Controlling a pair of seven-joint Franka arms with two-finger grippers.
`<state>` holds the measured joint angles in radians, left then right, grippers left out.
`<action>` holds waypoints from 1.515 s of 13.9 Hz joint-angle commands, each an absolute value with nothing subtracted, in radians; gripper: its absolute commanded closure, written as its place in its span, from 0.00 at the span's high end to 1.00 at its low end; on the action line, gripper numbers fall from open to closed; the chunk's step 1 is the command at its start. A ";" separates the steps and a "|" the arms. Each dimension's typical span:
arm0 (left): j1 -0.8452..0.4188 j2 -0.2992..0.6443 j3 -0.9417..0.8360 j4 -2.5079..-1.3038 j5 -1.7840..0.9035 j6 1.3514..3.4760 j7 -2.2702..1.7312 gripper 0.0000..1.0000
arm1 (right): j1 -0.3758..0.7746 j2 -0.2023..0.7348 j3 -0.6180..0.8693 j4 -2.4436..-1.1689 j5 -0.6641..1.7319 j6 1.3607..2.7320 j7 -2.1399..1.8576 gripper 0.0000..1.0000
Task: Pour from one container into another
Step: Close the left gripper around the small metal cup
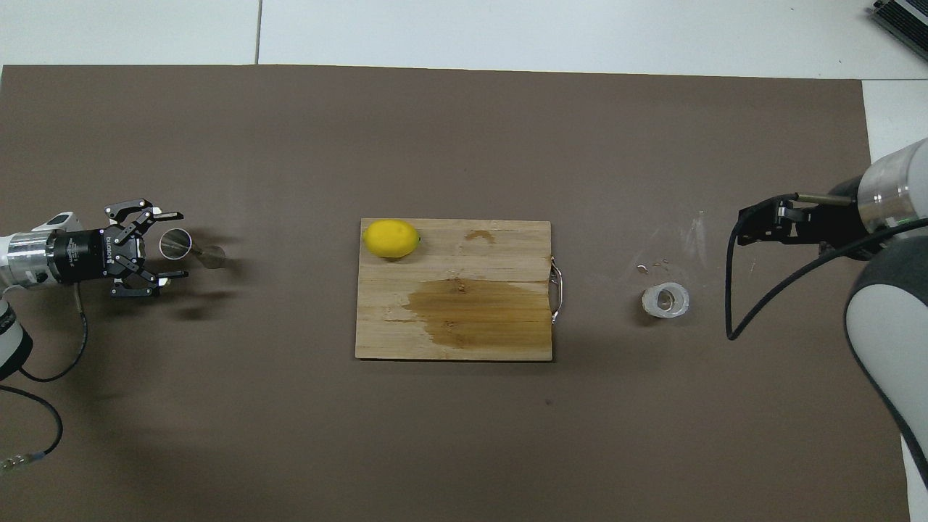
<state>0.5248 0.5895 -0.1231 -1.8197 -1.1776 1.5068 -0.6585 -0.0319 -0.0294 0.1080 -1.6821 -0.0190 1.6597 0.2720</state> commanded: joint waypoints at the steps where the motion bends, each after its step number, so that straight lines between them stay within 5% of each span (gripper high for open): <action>1: 0.512 0.584 -0.110 -1.835 -1.200 1.497 -0.638 1.00 | -0.044 -0.040 0.112 -1.694 -0.002 1.664 0.245 1.00; 14: 0.511 0.586 -0.110 -1.842 -1.203 1.479 -0.577 1.00 | -0.044 -0.040 0.112 -1.694 -0.002 1.664 0.245 1.00; 21: 0.511 0.586 -0.112 -1.853 -1.224 1.479 -0.577 0.70 | -0.043 -0.040 0.112 -1.694 -0.002 1.664 0.245 1.00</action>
<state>0.5211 0.5896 -0.1232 -1.8383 -1.2004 1.4931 -0.5927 -0.0319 -0.0294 0.1080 -1.6821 -0.0190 1.6597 0.2720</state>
